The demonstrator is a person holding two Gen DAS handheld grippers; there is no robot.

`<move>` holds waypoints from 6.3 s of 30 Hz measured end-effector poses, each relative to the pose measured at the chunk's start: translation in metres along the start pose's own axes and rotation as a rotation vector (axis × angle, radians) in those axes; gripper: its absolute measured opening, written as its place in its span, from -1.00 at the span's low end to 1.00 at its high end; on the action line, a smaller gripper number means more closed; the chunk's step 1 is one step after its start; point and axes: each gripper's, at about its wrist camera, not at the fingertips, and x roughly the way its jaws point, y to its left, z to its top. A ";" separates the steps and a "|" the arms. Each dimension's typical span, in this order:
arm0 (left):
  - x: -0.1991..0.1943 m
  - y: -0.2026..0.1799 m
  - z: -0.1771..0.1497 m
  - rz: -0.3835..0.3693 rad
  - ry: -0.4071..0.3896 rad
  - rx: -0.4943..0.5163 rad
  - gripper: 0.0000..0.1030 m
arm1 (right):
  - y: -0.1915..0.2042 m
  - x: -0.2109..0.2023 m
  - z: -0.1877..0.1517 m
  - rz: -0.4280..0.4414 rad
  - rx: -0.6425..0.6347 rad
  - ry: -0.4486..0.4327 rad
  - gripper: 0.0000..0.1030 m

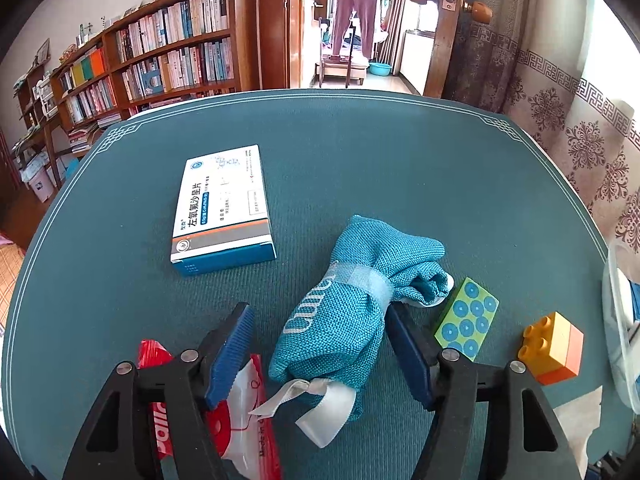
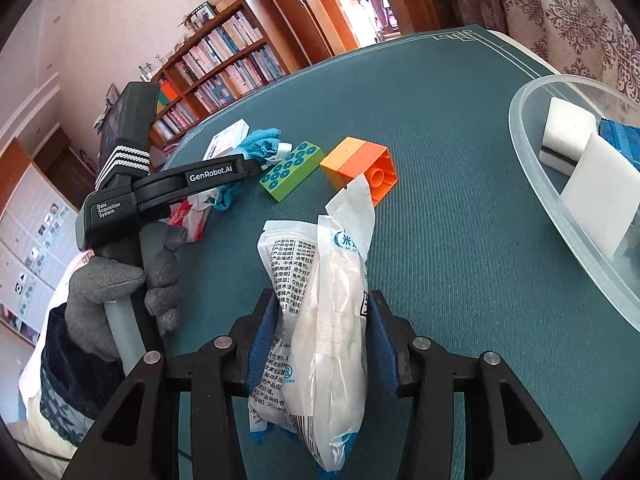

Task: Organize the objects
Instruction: 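Grasp the teal knitted cloth bundle with the left gripper while the right holds the bag, then carry the wipes bag in the right gripper to the bowl while the left holds the cloth, then lower the wipes bag into the bowl and open the right gripper, then lower the teal cloth into the bowl and open the left gripper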

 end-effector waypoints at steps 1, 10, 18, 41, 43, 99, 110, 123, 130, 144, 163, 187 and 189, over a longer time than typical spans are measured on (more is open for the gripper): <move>0.001 0.000 -0.001 -0.005 0.000 -0.002 0.27 | 0.002 0.000 0.000 -0.011 -0.012 0.000 -0.06; -0.004 0.008 -0.001 -0.058 -0.034 -0.041 -0.18 | 0.022 0.000 -0.013 -0.127 -0.146 0.007 0.28; -0.026 0.022 0.004 -0.134 -0.095 -0.102 -0.20 | 0.036 0.004 -0.024 -0.219 -0.233 0.005 0.28; -0.065 -0.004 0.004 -0.225 -0.158 -0.047 -0.20 | -0.003 -0.052 -0.001 -0.072 0.014 -0.077 -0.04; -0.064 -0.007 0.002 -0.227 -0.154 -0.042 -0.20 | -0.008 -0.060 0.003 -0.059 0.043 -0.091 -0.04; -0.086 -0.031 -0.006 -0.286 -0.184 0.015 -0.20 | -0.029 -0.102 -0.038 -0.126 0.027 0.025 -0.10; -0.082 -0.037 -0.010 -0.288 -0.171 0.035 -0.20 | -0.123 -0.140 0.019 -0.175 0.430 -0.258 -0.10; -0.075 -0.042 -0.014 -0.288 -0.147 0.054 -0.20 | -0.182 -0.113 0.038 -0.224 0.690 -0.300 -0.06; -0.074 -0.043 -0.014 -0.291 -0.148 0.057 -0.20 | -0.176 -0.112 0.035 -0.258 0.670 -0.311 -0.04; -0.080 -0.061 -0.020 -0.298 -0.146 0.094 -0.20 | -0.145 -0.136 0.007 -0.458 0.427 -0.326 -0.03; -0.091 -0.155 -0.020 -0.338 -0.125 0.242 -0.19 | -0.138 -0.148 -0.024 -0.461 0.235 -0.321 -0.03; -0.060 -0.287 -0.008 -0.439 -0.061 0.398 0.43 | -0.140 -0.154 -0.034 -0.396 0.200 -0.360 -0.03; -0.061 -0.283 -0.009 -0.436 -0.069 0.394 0.44 | -0.140 -0.153 -0.034 -0.395 0.200 -0.360 -0.03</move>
